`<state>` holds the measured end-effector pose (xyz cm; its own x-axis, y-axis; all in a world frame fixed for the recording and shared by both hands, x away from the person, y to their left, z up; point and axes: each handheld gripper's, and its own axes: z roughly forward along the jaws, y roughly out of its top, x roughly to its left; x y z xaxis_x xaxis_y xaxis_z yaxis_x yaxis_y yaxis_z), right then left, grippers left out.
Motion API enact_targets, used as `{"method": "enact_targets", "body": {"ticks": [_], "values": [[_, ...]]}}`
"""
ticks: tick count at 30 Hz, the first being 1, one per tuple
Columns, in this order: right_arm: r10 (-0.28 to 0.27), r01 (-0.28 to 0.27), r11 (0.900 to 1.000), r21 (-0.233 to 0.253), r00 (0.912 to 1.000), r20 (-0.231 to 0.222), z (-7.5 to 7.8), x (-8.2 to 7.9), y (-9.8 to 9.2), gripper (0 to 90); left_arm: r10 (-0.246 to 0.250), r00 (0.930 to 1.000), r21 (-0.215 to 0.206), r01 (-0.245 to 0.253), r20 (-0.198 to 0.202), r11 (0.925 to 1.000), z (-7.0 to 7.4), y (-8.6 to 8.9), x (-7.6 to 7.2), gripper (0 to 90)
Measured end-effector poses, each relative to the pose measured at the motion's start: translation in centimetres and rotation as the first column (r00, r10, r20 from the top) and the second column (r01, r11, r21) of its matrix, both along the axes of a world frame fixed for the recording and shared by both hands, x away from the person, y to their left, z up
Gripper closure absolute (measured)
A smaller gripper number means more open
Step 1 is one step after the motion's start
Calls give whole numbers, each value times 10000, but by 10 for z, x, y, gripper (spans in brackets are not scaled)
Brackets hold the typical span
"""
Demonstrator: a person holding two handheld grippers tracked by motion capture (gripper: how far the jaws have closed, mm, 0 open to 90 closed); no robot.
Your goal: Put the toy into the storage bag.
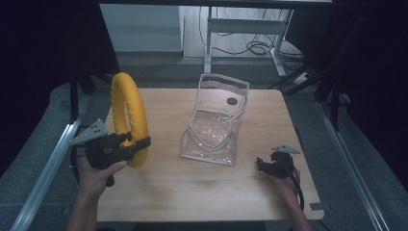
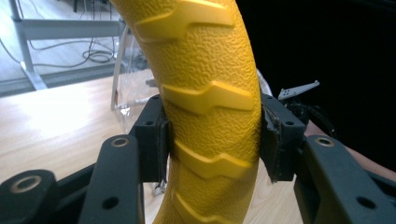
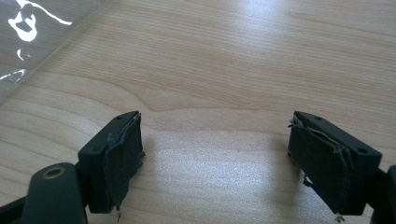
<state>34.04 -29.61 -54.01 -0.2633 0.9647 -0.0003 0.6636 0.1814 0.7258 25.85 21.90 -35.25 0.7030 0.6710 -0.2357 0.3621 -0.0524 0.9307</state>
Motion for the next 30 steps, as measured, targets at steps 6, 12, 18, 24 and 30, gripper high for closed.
{"method": "enact_targets", "body": {"ticks": [6, 12, 18, 24, 30], "values": [[2, -2, 10000, -52, 10000, -12, 0, 0, 0, 180, 54, 9993, -481, -36, 370, 9988, 9, -9, 6, 507], [-23, 22, 10000, -45, 10000, -14, 0, 0, 0, 180, 58, 9981, -748, -12, 621, 9972, 19, -17, 12, 507], [-15, 15, 10000, -69, 10000, -20, 0, 0, -1, 180, -58, 9969, -947, 133, 785, 9954, 27, -25, 18, 507], [-7, 6, 10000, -72, 10000, -5, 0, 1, -1, 179, -136, 9973, -957, 206, 728, 9952, 31, -30, 24, 506], [-23, 23, 10000, -33, 10000, 22, 0, 1, -1, 180, -113, 9977, -949, 176, 665, 9953, 35, -33, 32, 506]]}}
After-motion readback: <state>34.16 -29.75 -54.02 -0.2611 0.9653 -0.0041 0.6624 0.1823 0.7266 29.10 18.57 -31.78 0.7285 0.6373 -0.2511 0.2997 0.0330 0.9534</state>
